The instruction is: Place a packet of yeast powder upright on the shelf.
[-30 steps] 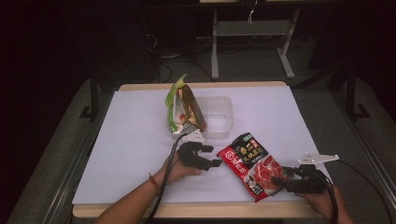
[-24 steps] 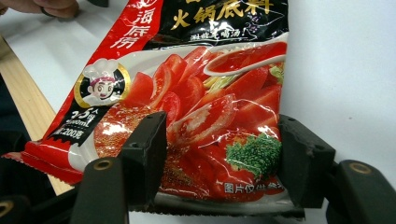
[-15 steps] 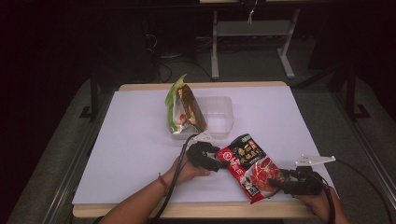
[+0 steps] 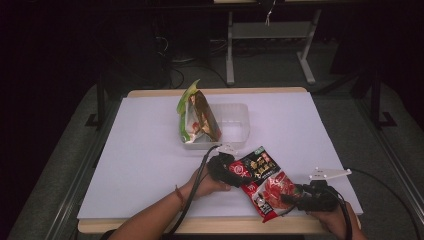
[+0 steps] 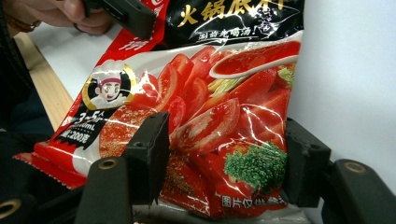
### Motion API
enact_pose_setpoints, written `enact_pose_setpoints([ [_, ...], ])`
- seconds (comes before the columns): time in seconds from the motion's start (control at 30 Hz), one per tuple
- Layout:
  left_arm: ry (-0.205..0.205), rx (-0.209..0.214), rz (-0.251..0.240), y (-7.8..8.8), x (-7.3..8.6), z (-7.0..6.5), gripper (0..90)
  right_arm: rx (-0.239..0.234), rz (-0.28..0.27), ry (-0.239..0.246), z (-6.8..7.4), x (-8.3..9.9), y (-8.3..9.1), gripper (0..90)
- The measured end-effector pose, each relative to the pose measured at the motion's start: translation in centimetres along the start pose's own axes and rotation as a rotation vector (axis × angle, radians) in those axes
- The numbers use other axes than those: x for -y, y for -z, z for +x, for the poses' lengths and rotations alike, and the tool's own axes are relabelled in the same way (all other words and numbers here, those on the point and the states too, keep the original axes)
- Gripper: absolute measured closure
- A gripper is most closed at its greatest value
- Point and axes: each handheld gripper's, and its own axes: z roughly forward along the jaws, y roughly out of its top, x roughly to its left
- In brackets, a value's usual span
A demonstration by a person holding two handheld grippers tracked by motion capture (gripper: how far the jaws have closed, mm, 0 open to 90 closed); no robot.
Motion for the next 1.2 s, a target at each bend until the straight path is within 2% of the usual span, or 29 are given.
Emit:
enact_pose_setpoints([
  [0.13, -0.031, -0.030, 0.002, -0.3, -0.1, -0.4, 20.0, -0.003, 0.000, 0.006, 0.4, -0.1, -0.5, 40.8],
  [0.2, -0.030, -0.041, -0.009, -0.1, -0.1, -0.3, 24.3, 0.001, -0.003, 0.005, 0.4, -0.2, -0.6, 40.9],
  [0.3, -0.010, -0.059, -0.041, 0.2, 0.0, -0.2, 37.9, 0.004, -0.010, 0.010, 0.5, -0.2, -0.8, 40.8],
  [0.37, -0.018, -0.078, -0.051, 0.4, 0.0, -0.1, 49.5, 0.002, -0.013, 0.010, 0.5, -0.2, -0.9, 40.8],
  [0.43, -0.068, -0.115, -0.058, 0.6, 0.1, -0.1, 61.5, 0.002, -0.015, 0.019, 0.6, -0.2, -0.8, 40.6],
  [0.5, -0.060, -0.129, -0.080, 0.8, 0.2, 0.1, 74.1, 0.001, -0.019, 0.017, 0.6, -0.2, -0.8, 40.2],
  [0.57, -0.102, -0.155, -0.104, 1.1, 0.3, 0.1, 82.4, 0.000, -0.018, 0.018, 0.7, -0.2, -0.8, 40.0],
  [0.6, -0.107, -0.150, -0.107, 1.2, 0.3, 0.3, 86.4, 0.001, -0.018, 0.020, 0.7, -0.2, -0.8, 39.6],
  [0.63, -0.096, -0.141, -0.111, 1.2, 0.3, 0.4, 86.5, 0.002, -0.018, 0.023, 0.7, -0.2, -0.8, 39.2],
  [0.73, -0.112, -0.155, -0.118, 1.3, 0.3, 0.3, 86.9, 0.010, -0.009, 0.042, 0.8, -0.2, -0.6, 37.9],
  [0.8, -0.105, -0.153, -0.124, 1.4, 0.4, 0.4, 86.8, 0.023, 0.003, 0.073, 0.9, -0.3, -0.2, 37.8],
  [0.9, -0.114, -0.157, -0.121, 1.4, 0.4, 0.4, 87.0, 0.030, 0.022, 0.093, 0.8, -0.1, 0.7, 39.1],
  [1.07, -0.137, -0.161, -0.112, 1.6, 0.4, 0.5, 87.6, 0.017, 0.033, 0.081, 0.3, 0.0, 2.1, 43.8],
  [1.2, -0.129, -0.172, -0.117, 1.9, 0.4, 0.9, 87.6, -0.014, 0.047, 0.069, 0.3, 0.0, 2.4, 47.9],
])
